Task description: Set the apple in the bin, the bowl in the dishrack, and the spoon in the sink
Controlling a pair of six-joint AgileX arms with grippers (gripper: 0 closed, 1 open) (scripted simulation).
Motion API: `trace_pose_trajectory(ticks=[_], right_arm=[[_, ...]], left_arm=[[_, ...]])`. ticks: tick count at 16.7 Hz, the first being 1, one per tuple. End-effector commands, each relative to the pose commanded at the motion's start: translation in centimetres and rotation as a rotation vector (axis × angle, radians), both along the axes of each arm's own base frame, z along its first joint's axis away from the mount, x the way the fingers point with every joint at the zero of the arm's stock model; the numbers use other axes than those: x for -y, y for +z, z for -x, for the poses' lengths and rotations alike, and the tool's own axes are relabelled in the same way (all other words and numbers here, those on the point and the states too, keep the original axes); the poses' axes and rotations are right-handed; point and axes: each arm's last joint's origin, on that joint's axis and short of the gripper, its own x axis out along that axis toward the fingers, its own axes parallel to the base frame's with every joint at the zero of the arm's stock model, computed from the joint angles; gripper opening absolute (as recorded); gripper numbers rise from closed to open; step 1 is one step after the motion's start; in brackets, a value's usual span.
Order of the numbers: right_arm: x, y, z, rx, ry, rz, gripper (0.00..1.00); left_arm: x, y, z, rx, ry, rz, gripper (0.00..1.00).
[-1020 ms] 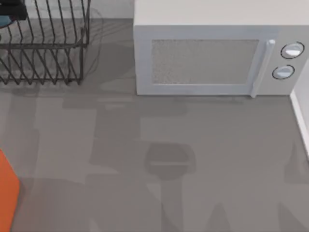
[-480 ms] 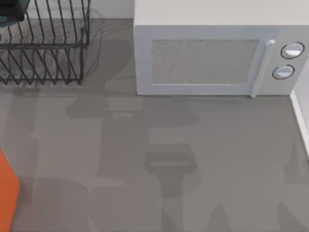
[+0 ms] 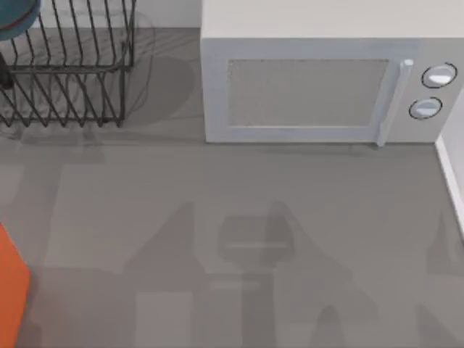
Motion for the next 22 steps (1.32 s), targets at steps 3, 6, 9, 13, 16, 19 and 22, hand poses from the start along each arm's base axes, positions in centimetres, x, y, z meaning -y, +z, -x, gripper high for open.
trace_pose_trajectory(ticks=[3,6,9,13,16,19,22], right_arm=[[0.0,0.0,0.0,0.000,0.000,0.000,1.00],[0.0,0.0,0.0,0.000,0.000,0.000,1.00],[0.0,0.0,0.0,0.000,0.000,0.000,1.00],[0.0,0.0,0.0,0.000,0.000,0.000,1.00],[0.0,0.0,0.0,0.000,0.000,0.000,1.00],[0.0,0.0,0.0,0.000,0.000,0.000,1.00],[0.1,0.3,0.0,-0.029,-0.013,0.031,1.00]], left_arm=[[0.4,-1.2,5.5,0.010,0.003,-0.001,1.00],[0.7,-3.8,9.7,0.024,0.010,-0.003,1.00],[0.8,-6.9,12.0,0.024,0.017,-0.005,1.00],[0.9,-9.9,12.8,0.003,0.020,-0.007,1.00],[0.9,-10.4,12.9,-0.002,0.019,-0.007,1.00],[0.9,-10.4,12.9,-0.002,0.019,-0.007,1.00],[0.9,-10.4,12.9,-0.002,0.019,-0.007,1.00]])
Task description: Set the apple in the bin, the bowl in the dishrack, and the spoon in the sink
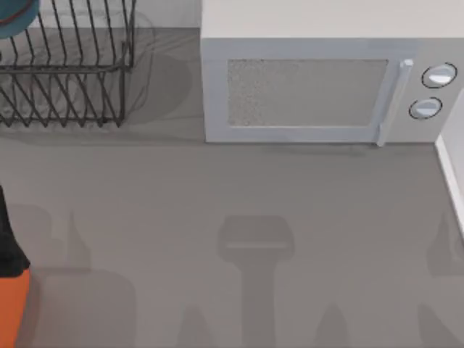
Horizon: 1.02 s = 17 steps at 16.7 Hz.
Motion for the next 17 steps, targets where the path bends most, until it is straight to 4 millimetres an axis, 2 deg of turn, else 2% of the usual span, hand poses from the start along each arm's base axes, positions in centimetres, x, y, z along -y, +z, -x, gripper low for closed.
trace_pose_trajectory(ticks=[4,9,13,17], right_arm=[[0.6,1.6,-0.6,-0.175,-0.035,0.182,1.00],[2.1,3.4,-2.8,-0.583,0.050,0.568,1.00],[4.0,3.9,-5.5,-0.936,0.309,0.852,1.00],[6.4,3.7,-8.2,-1.163,0.656,1.003,1.00]], left_arm=[[0.0,0.0,0.0,0.000,0.000,0.000,1.00],[0.0,0.0,0.0,0.000,0.000,0.000,1.00],[0.0,0.0,0.0,0.000,0.000,0.000,1.00],[0.0,0.0,0.0,0.000,0.000,0.000,1.00]])
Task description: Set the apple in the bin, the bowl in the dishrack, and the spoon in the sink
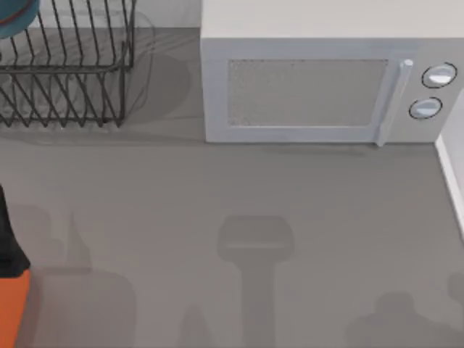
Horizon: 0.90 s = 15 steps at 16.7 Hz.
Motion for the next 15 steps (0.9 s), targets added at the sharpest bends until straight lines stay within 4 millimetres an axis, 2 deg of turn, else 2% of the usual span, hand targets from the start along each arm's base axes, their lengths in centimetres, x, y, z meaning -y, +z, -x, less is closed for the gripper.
trace_pose_trajectory(ticks=[3,7,15], right_arm=[[1.8,-0.3,-1.7,-0.174,0.151,-0.016,1.00],[3.5,-0.6,-3.2,-0.294,0.291,-0.050,1.00],[3.7,-0.8,-3.5,-0.309,0.319,-0.056,1.00]], left_arm=[[0.0,0.0,0.0,0.000,0.000,0.000,1.00],[0.0,0.0,0.0,0.000,0.000,0.000,1.00],[0.0,0.0,0.0,0.000,0.000,0.000,1.00]])
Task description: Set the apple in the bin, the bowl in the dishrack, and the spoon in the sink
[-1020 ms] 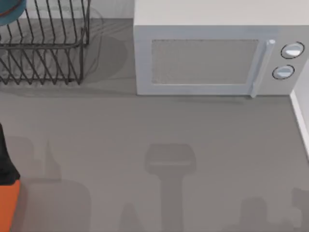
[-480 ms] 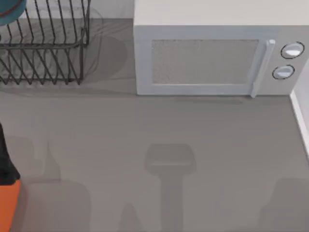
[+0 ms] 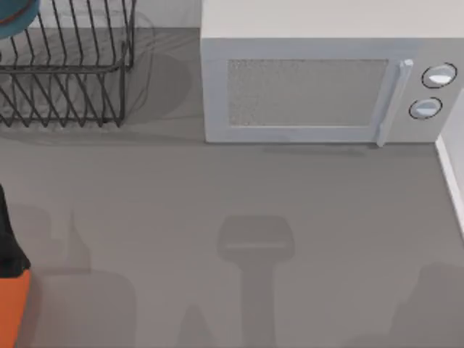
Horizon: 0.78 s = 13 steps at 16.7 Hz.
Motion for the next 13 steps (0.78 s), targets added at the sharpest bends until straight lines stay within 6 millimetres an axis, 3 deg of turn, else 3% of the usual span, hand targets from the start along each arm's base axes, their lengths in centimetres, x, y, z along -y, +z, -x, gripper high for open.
trace_pose_trajectory(ticks=[3,10,13], right_arm=[[0.1,-1.7,-0.2,-0.005,-0.003,-0.002,1.00],[0.2,-9.0,-0.2,0.002,-0.003,0.001,1.00],[0.1,-9.9,0.0,-0.002,-0.003,-0.001,1.00]], left_arm=[[0.0,0.0,0.0,0.000,0.000,0.000,1.00],[0.0,0.0,0.0,0.000,0.000,0.000,1.00],[0.0,0.0,0.0,0.000,0.000,0.000,1.00]])
